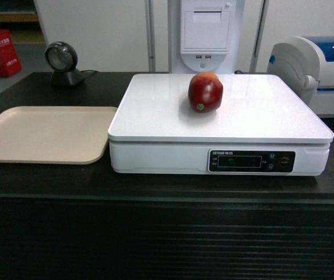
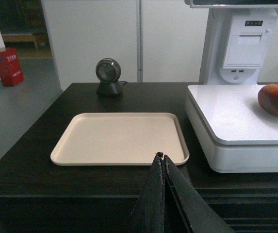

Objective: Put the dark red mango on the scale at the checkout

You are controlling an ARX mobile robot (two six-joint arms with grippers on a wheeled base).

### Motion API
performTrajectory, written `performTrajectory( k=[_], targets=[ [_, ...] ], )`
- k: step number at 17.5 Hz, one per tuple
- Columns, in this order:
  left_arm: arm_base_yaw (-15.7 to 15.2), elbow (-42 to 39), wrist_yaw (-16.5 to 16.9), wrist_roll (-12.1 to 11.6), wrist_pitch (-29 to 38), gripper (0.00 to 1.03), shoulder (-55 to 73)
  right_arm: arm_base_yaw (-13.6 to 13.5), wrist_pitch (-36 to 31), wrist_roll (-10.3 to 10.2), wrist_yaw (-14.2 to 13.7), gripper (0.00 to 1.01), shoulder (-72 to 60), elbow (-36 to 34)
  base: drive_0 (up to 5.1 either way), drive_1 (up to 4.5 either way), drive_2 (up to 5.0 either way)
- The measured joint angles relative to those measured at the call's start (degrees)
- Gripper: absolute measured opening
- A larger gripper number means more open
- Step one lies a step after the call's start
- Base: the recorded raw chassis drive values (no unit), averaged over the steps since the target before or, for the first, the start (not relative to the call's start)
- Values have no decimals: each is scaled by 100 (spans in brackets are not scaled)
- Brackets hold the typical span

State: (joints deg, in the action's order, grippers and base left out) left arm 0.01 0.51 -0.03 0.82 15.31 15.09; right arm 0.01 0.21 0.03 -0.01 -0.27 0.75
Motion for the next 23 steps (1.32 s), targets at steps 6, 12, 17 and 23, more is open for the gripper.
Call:
performTrajectory(
  k=[6, 12, 17, 23],
  targets=[
    [0, 20, -2, 0, -986, 2, -815, 0, 0, 0, 0, 98, 0, 0, 0, 0, 0],
    [0, 2, 2, -2, -1554, 5, -1453, 0, -2, 0, 0, 98, 0, 0, 0, 0, 0],
    [0, 2, 0, -4, -1547, 64, -1453, 0, 0, 0, 0, 98, 0, 0, 0, 0, 0],
    [0, 2, 0, -13, -1547, 98, -1453, 0, 0, 0, 0, 98, 0, 0, 0, 0, 0]
  ],
)
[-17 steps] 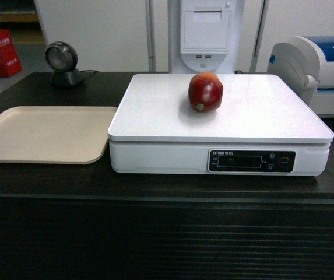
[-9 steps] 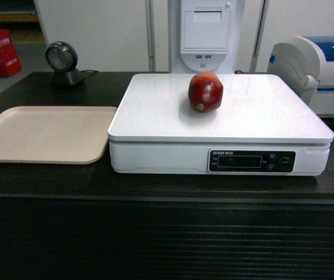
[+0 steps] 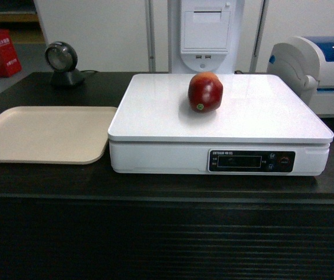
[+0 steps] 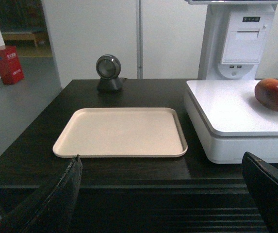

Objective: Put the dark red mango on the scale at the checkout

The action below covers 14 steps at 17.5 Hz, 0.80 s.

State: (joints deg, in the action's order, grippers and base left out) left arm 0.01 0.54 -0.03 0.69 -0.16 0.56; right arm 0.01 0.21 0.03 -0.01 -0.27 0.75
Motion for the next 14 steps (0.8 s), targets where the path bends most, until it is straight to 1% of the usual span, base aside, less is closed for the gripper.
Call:
performTrajectory(
  k=[14],
  targets=[
    [0, 0, 0, -2, 0, 98, 0, 0, 0, 0, 0, 98, 0, 0, 0, 0, 0]
  ],
)
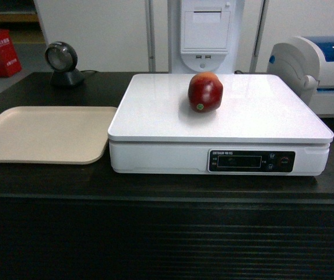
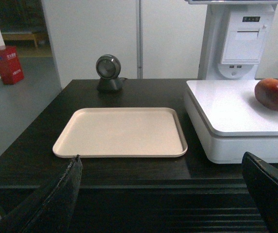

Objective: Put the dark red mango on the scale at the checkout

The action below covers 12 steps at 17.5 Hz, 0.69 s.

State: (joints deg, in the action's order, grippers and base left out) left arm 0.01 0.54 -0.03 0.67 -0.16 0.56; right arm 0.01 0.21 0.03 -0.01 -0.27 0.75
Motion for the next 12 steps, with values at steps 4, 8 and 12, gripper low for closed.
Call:
performTrajectory(
  k=[4, 8, 12],
  targets=[
    [0, 0, 2, 0, 2, 98, 0, 0, -4, 0, 2, 98, 0, 0, 0, 0, 0],
    [0, 0, 2, -4, 11, 98, 0, 0, -9, 2, 0, 98, 0, 0, 0, 0, 0],
    [0, 0, 0, -7, -2, 98, 0, 0, -4, 0, -2, 98, 0, 0, 0, 0, 0]
  ],
)
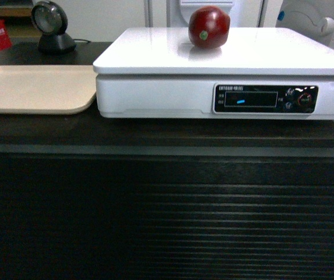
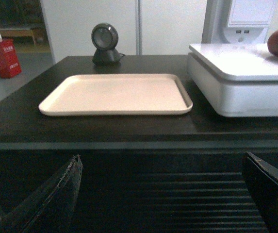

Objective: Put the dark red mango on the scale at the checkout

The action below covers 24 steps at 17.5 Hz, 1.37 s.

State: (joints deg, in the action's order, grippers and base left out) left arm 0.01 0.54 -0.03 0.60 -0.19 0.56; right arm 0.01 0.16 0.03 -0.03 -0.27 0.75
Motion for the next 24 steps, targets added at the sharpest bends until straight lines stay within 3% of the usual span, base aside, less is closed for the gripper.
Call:
performTrajectory(
  k=[24],
  targets=[
    [0, 0, -11, -2, -15, 98, 0, 0, 13, -2, 2, 98, 0, 0, 0, 0, 0]
  ],
)
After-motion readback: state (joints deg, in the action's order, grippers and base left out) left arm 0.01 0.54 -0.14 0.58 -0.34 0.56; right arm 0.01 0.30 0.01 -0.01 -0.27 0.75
